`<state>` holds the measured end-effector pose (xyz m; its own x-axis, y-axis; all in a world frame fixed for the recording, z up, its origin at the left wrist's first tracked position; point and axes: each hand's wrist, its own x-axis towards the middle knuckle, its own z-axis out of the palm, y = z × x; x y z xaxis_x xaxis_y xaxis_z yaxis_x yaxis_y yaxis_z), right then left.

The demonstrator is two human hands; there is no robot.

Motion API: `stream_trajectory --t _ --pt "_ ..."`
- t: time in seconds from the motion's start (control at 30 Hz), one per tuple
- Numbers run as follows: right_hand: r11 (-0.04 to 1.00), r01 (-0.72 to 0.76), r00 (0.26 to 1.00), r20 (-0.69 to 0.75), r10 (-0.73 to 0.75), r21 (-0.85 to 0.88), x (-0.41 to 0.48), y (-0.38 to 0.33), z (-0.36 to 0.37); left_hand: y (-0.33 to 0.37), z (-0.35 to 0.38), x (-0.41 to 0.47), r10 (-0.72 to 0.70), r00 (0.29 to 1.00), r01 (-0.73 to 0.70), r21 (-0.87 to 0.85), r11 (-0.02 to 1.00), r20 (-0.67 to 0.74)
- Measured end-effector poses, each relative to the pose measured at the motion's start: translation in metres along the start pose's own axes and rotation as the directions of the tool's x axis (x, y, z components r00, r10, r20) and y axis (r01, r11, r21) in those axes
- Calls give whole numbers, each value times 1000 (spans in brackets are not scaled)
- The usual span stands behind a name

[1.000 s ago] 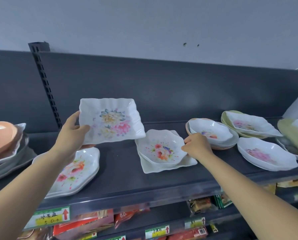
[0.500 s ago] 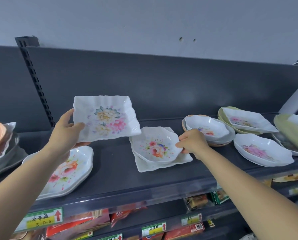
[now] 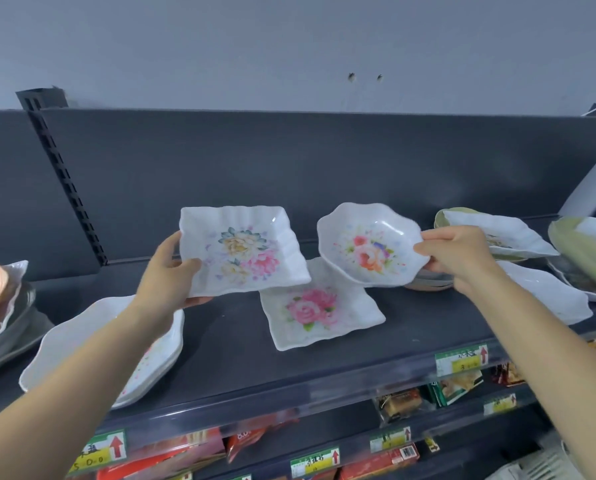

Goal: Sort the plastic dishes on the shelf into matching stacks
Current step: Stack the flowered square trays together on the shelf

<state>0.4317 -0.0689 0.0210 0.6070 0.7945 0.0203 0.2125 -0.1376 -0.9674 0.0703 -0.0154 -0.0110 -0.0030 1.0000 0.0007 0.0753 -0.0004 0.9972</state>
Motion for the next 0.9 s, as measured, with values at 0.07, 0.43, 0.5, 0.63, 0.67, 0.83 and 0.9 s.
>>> stream_trajectory --t 0.07,0.43,0.5,0.63,0.67,0.83,0.9 --pt "999 -11 999 -45 13 44 2 -4 -14 -5 17 -3 -3 999 3 -11 1000 34" --pt "982 -52 996 -60 64 184 3 5 -19 -19 82 -15 -66 994 53 152 987 83" --pt "984 -59 997 -46 67 171 4 6 -13 -23 89 -14 -97 992 77 217 973 82" --pt "989 -61 998 1 62 135 5 10 -4 -26 97 -16 -130 988 98 316 944 81" --pt "990 -62 998 2 62 124 6 11 -2 -26 97 -16 -124 989 91 333 939 80" --pt "994 -71 997 -5 72 79 9 14 6 -22 88 -12 -105 991 42 573 818 77" --pt "995 -68 998 23 66 79 8 13 10 -21 84 -13 -132 988 57 598 800 83"
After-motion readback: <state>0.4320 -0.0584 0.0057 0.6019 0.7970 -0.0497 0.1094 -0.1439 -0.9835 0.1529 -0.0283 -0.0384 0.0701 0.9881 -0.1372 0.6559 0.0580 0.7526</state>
